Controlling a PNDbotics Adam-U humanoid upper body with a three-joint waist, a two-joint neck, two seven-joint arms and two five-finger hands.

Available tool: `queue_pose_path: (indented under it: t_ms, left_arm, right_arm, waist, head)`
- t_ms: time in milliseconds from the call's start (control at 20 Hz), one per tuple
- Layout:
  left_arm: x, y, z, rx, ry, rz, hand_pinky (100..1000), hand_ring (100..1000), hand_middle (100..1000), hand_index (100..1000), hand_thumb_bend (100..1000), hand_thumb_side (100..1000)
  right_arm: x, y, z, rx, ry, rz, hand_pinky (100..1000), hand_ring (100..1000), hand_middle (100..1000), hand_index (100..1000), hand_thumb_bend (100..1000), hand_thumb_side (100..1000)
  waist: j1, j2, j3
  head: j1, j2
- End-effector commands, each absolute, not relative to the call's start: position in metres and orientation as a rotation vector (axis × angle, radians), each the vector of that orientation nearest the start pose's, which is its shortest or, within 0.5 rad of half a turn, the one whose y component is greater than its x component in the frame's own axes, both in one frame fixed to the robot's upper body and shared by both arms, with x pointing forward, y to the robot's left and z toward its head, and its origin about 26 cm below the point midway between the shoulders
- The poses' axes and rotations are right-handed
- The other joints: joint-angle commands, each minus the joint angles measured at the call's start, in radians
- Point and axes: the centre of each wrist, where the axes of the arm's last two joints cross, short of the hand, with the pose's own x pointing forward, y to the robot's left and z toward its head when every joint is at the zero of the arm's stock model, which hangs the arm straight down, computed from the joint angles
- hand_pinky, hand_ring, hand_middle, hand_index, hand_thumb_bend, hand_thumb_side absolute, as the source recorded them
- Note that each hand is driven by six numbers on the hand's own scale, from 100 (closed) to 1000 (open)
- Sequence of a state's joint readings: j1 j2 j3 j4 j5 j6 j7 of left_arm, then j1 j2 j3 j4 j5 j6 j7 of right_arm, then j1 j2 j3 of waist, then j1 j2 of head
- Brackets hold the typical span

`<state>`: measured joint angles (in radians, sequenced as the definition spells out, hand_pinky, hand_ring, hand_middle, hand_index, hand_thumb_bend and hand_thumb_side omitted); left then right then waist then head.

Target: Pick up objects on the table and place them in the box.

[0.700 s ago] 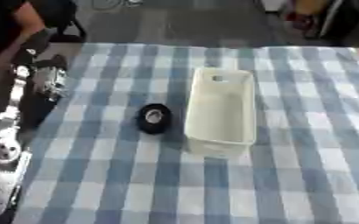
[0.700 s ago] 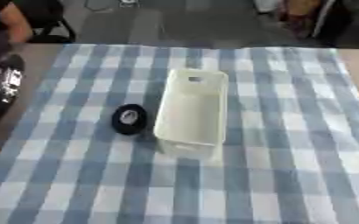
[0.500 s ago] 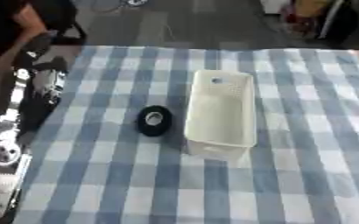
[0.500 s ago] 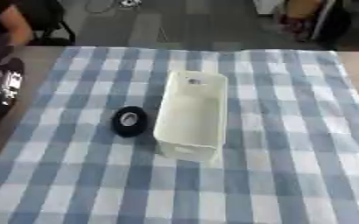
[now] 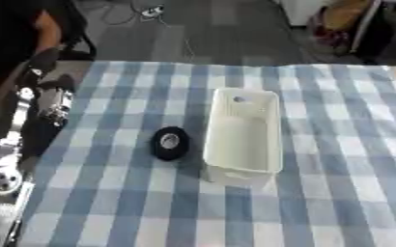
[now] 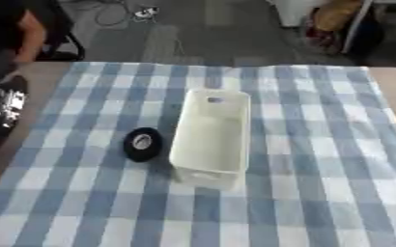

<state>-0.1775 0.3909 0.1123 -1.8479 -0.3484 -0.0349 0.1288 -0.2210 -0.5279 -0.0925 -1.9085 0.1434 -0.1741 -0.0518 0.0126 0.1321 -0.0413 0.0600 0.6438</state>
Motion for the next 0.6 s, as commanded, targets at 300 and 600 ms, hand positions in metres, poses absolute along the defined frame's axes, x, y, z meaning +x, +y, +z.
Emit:
queue_pose_path:
  t_ms: [300, 600]
  left_arm:
    - [0.303, 0.334, 0.168, 0.984, -1.932, -0.682, 876, 953, 988, 949, 946, 885]
    - [0.309, 0.337, 0.177, 1.106, -1.72, -1.075, 888, 944, 967, 924, 804, 748]
  right_arm:
    - [0.298, -0.333, 0.2, -0.604, -2.278, 0.565, 935, 924, 923, 983, 100, 606]
    - [0.298, -0.333, 0.199, -0.601, -2.274, 0.573, 935, 925, 923, 983, 100, 607]
  waist:
    - [-0.002, -0.015, 0.002]
    - [0.001, -0.017, -0.001]
  head:
    - [-0.007, -0.003]
    - [-0.002, 0.002]
